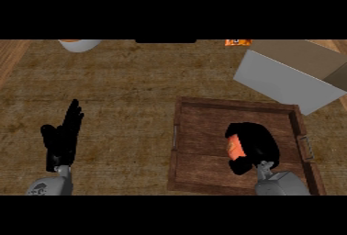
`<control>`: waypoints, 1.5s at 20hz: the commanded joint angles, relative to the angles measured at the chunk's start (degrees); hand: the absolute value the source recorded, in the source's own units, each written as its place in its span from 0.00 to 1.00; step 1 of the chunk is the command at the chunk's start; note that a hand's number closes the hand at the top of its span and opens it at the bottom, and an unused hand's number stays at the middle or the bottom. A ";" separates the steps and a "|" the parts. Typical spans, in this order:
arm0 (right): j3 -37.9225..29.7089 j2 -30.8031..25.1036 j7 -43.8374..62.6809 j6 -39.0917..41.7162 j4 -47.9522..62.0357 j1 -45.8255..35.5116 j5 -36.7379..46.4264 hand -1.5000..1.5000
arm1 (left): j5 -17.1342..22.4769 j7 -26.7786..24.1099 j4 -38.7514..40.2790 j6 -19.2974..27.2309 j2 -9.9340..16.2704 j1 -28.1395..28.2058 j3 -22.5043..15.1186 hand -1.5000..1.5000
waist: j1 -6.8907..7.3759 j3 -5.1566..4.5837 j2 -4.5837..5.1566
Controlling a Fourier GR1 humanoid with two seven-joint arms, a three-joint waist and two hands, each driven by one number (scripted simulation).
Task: Pick the squash from the tray and place it in the cardboard box
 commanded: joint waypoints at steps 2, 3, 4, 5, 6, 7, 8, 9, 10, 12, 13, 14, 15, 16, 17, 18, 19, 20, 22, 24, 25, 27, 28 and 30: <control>1.57 1.51 -3.72 -6.64 3.71 -0.56 4.29 1.00 | -1.06 1.52 -0.76 0.95 -1.28 -0.66 -0.94 0.50 | 0.01 0.03 0.02; 0.48 -1.15 -2.31 -1.99 -4.57 2.07 2.81 1.00 | -0.93 -1.06 -3.40 0.26 -0.78 4.46 -0.73 0.50 | -0.04 0.02 -0.06; 0.89 1.23 -2.27 -3.86 1.10 -0.36 4.83 1.00 | -1.90 4.19 -5.13 1.63 -2.02 1.05 -2.28 0.50 | 0.03 0.03 -0.01; 2.62 6.78 1.42 -5.81 8.04 -5.98 6.49 1.00 | -0.55 -1.18 1.77 0.55 -1.67 -0.52 -0.18 0.50 | 0.21 0.02 0.10; 1.15 5.11 1.13 -4.06 4.35 -2.60 5.99 1.00 | -1.79 2.19 -3.79 0.92 -1.09 1.95 -1.11 0.50 | 0.07 0.03 0.00; 7.20 7.96 7.52 -4.34 1.95 -1.70 7.45 1.00 | 0.64 -0.18 -0.31 -1.69 1.34 -0.05 1.61 0.50 | 0.06 0.01 0.00; 10.78 8.00 11.59 -7.40 4.64 -1.90 6.10 1.00 | -2.12 0.95 -1.06 1.53 -1.34 -0.69 -1.07 0.50 | 0.21 0.03 0.03; 8.18 8.04 8.76 -9.41 10.37 -4.41 6.05 1.00 | -1.59 1.59 0.55 1.06 -0.99 -2.91 -0.40 0.50 | 0.20 0.03 0.10; 10.15 8.06 10.72 -9.49 9.75 -4.81 4.70 1.00 | -1.17 0.07 1.71 0.21 -0.14 -1.45 0.50 0.50 | 0.26 0.03 0.09; 15.23 8.08 16.21 -10.95 8.05 -4.51 3.91 1.00 | 0.46 -1.48 4.66 -1.62 0.94 -3.35 2.11 0.50 | 0.23 0.01 0.11; 11.04 8.08 12.01 -9.98 10.56 -6.95 4.34 1.00 | 0.96 -1.55 3.79 -2.34 1.14 -2.62 2.23 0.50 | 0.23 0.02 0.09; 12.42 8.09 11.86 -10.66 6.96 -3.34 6.35 1.00 | -0.20 -1.83 0.80 -0.25 -0.92 -0.80 0.71 0.50 | 0.11 0.03 0.00; 12.61 8.10 13.54 -11.18 7.38 -5.45 6.76 1.00 | -0.11 0.94 0.26 -1.33 0.39 -0.98 0.74 0.50 | 0.19 0.03 0.00; 12.70 8.11 12.53 -10.31 6.51 -5.90 6.70 1.00 | -0.31 -2.20 2.84 -0.70 -0.10 -0.89 1.41 0.50 | 0.11 0.02 0.03; 10.97 6.89 11.02 -6.09 2.31 -5.95 6.82 1.00 | -0.58 4.34 0.67 0.58 -0.01 -5.46 0.95 0.50 | -0.14 0.03 -0.03; 11.87 7.67 11.14 -7.89 3.39 -5.93 9.05 1.00 | -1.92 -0.23 3.62 2.06 -2.03 -4.40 0.17 0.50 | -0.11 0.02 0.01; 13.01 8.16 13.29 -9.03 1.78 -7.24 8.03 1.00 | -1.00 2.72 -0.20 0.16 -0.04 -2.55 0.48 0.50 | 0.10 0.03 -0.04; 12.64 8.18 14.97 -4.26 -3.41 -8.87 8.43 1.00 | -1.61 2.60 -2.73 0.97 -1.00 0.30 -0.54 0.50 | 0.14 0.03 -0.17; 13.63 6.05 13.05 -5.32 -7.82 -4.80 10.02 1.00 | -2.03 0.71 -1.51 0.97 -1.84 1.60 -1.00 0.50 | -0.07 0.03 -0.12; 14.12 7.62 17.14 0.81 -16.12 -6.80 9.60 1.00 | -1.20 2.20 -1.22 0.30 -0.71 -1.12 -0.04 0.50 | -0.33 0.01 -0.22; 12.85 7.57 18.19 1.94 -17.75 -8.26 9.81 1.00 | -0.79 1.99 -5.28 -0.36 -0.62 4.16 -0.45 0.50 | 0.09 0.02 -0.32; 12.84 8.20 22.01 2.97 -22.31 -11.39 9.31 1.00 | 0.52 4.79 -4.52 -1.66 0.98 0.57 0.83 0.50 | -0.05 0.01 -0.34; 13.82 8.21 22.84 3.94 -26.22 -9.65 9.61 1.00 | -1.47 0.26 -0.70 1.00 -2.75 1.39 -0.86 0.50 | -0.53 -0.01 -0.27; 10.85 8.22 23.56 6.48 -31.38 -11.75 9.80 1.00 | -0.27 -0.82 -0.06 -1.25 -0.08 0.89 0.92 0.50 | -0.53 -0.02 -0.25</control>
